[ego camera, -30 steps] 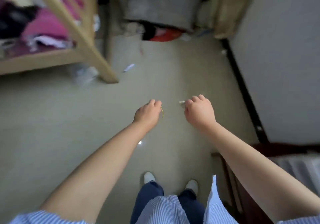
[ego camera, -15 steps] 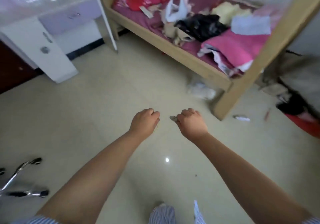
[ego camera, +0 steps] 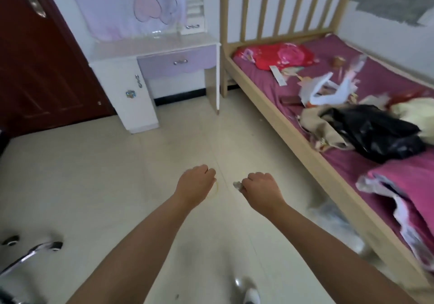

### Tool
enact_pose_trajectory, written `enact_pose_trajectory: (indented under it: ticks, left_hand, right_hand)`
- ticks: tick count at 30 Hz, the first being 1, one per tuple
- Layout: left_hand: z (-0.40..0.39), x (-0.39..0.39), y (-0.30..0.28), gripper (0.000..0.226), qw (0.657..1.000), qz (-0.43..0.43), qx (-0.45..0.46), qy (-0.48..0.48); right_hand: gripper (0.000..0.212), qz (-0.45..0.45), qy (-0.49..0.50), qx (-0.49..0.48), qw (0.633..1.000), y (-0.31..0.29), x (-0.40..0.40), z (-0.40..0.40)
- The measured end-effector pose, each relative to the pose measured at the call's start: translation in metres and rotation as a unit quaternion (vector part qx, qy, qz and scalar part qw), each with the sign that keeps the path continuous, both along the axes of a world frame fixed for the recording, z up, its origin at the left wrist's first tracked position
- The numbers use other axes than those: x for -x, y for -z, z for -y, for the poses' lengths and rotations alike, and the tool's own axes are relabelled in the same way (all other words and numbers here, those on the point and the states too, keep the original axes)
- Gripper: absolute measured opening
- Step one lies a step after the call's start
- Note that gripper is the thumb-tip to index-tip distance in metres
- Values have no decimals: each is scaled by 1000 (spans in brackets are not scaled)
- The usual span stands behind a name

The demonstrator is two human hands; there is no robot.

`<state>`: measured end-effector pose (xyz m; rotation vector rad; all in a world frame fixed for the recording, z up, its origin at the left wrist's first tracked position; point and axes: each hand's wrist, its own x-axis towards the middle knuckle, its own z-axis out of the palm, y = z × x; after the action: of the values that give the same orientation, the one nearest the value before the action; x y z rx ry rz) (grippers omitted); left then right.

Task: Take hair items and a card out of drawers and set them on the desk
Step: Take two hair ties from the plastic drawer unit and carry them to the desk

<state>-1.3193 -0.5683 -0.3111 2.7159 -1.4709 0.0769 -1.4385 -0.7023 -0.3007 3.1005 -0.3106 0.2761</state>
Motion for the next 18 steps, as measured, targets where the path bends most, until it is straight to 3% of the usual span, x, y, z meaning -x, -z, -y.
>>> enact_pose_trajectory:
  ticks: [4,6,9,18]
  left_hand:
    - [39,-82,-20,16,998,9,55,-24]
    - [49,-119,-26,29,998,53,37,-24]
    - [66,-192,-24,38,996,46,24,-66]
    - [123,-475,-36,39,990,67,37,-115]
  right_hand:
    - [37,51,-42,16,998,-16,-106,47]
    - [38,54,-76,-6,996,-18,-154,62]
    - [38,51,-116,-33,991,-12,-238,85]
    - [32,68,-121,-20,990,-33,-516,167]
